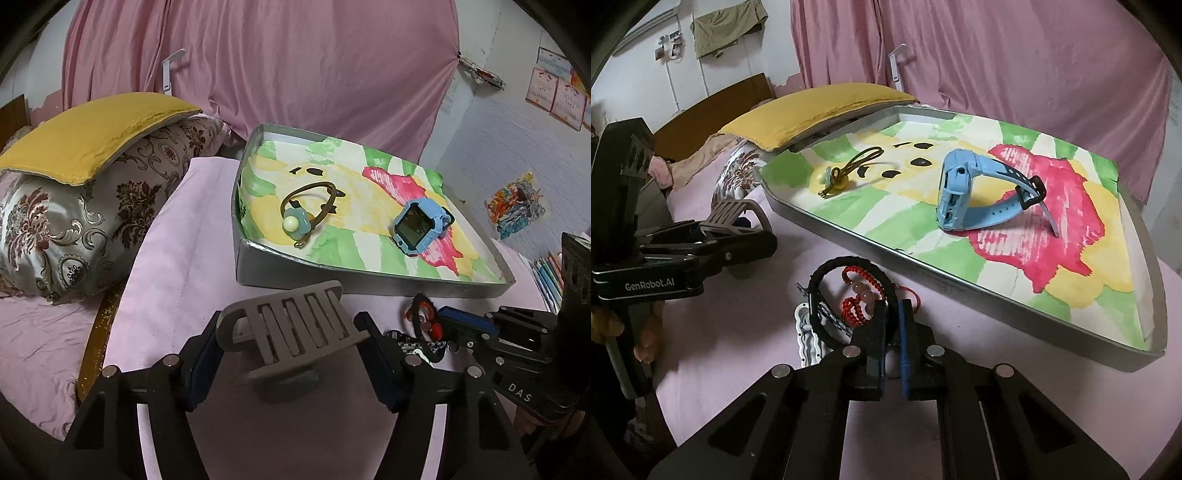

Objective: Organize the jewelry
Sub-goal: 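Grasp the grey claw clip with left tool while right tool grasps the black band, then lower the claw clip into the tray with left tool while right tool drops the black band there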

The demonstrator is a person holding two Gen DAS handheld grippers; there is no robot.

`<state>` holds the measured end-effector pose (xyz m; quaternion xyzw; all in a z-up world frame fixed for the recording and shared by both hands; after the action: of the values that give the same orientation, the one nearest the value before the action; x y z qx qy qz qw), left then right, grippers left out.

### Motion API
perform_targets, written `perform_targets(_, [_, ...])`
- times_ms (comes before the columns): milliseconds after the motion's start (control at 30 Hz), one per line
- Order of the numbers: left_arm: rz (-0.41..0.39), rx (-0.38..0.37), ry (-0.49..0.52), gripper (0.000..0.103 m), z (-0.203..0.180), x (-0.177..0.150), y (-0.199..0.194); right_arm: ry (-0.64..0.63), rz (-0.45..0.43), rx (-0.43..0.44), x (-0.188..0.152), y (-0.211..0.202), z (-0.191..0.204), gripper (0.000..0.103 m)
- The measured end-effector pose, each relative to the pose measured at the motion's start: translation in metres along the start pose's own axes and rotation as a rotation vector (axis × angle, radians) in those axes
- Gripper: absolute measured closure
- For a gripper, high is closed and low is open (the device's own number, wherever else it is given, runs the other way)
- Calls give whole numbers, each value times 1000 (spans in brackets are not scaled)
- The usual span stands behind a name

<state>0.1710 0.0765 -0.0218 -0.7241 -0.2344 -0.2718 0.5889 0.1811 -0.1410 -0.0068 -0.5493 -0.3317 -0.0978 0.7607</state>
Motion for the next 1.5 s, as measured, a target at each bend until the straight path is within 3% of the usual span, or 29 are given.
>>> perform_targets(233, [-10, -9, 8, 37, -2, -2, -2, -2, -71, -16, -2, -15, 1, 98])
perform_targets(500, [-106, -68, 13, 37, -11, -6, -19, -20, -232, -48, -2, -47, 9, 98])
perform_targets(733, [-266, -92, 8, 37, -22, -1, -42, -8, -443, -76, 5, -85, 9, 98])
perform_targets(1033, [-461, -49, 29, 37, -42, 26, -57, 45, -661, -132, 15, -113, -5, 98])
perform_targets(1267, [-502, -19, 61, 37, -56, 49, -40, 90, -650, -151, 23, -103, -19, 98])
perform_targets(1500, [-416, -2, 59, 37, -59, 59, -14, 123, -579, -150, 27, -83, -31, 98])
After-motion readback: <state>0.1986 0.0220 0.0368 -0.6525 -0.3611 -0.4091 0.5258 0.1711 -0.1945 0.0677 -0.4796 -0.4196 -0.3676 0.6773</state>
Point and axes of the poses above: each gripper's, at about its wrist camera, not at the fingertips, and y roughly the way its jaws point, z to its left, x to its top, the point moved 1 cm from there along y, roughly the way its jaws point, and after that the axes turned 8 degrees about y, right-handed, at the moved point
